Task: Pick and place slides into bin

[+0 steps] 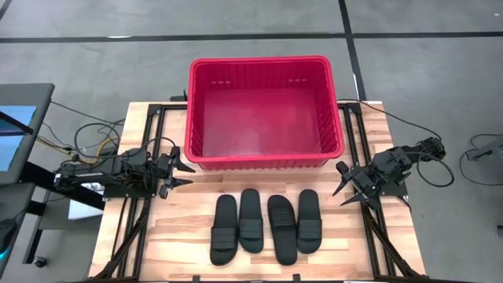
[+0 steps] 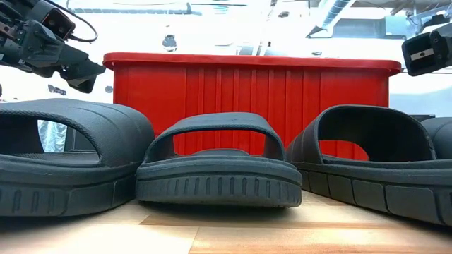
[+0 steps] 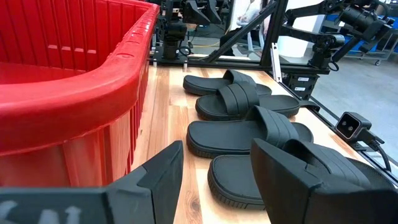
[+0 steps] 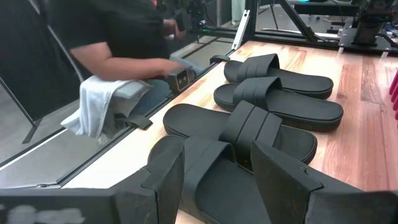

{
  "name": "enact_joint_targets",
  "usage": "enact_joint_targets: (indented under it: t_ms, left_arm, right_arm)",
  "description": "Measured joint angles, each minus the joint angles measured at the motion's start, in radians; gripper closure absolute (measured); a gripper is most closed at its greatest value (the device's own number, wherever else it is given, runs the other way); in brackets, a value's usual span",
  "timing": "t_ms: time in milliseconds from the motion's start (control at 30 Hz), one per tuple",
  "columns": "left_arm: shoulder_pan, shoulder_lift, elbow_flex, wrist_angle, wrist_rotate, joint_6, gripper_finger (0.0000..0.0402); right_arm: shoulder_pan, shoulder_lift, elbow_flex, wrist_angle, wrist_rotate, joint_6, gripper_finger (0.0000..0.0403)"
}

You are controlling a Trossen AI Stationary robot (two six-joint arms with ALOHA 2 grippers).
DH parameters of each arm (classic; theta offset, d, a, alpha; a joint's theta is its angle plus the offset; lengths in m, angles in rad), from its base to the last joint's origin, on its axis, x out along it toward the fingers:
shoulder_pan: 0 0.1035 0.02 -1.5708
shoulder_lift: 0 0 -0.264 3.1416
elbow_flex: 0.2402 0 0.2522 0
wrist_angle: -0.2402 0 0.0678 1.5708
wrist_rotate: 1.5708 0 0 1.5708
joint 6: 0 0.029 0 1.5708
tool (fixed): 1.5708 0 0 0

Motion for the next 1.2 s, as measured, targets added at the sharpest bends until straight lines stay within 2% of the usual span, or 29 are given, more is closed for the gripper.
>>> enact_joint_targets:
  t_ms: [600,800,1067,1200]
  left_arm:
    - [0.0,0.0,0.0,0.001,-0.001,0.002,0.0223]
    - [0.0,0.0,0.0,0.004,-0.06,0.009,0.0223]
    - [0.0,0.0,-0.001,0.015,-0.065,-0.202,0.0223]
    - [-0.013,0.0,-0.007,0.077,0.03,-0.288,0.0223]
  right_arm:
    - [0.0,0.0,0.0,0.0,0.0,0.0,0.0227]
    - [0.0,0.0,0.0,0.0,0.0,0.0,0.0226]
    - [0.0,0.0,0.0,0.0,0.0,0.0,0.0225]
    - [0.0,0.0,0.0,0.0,0.0,0.0,0.0225]
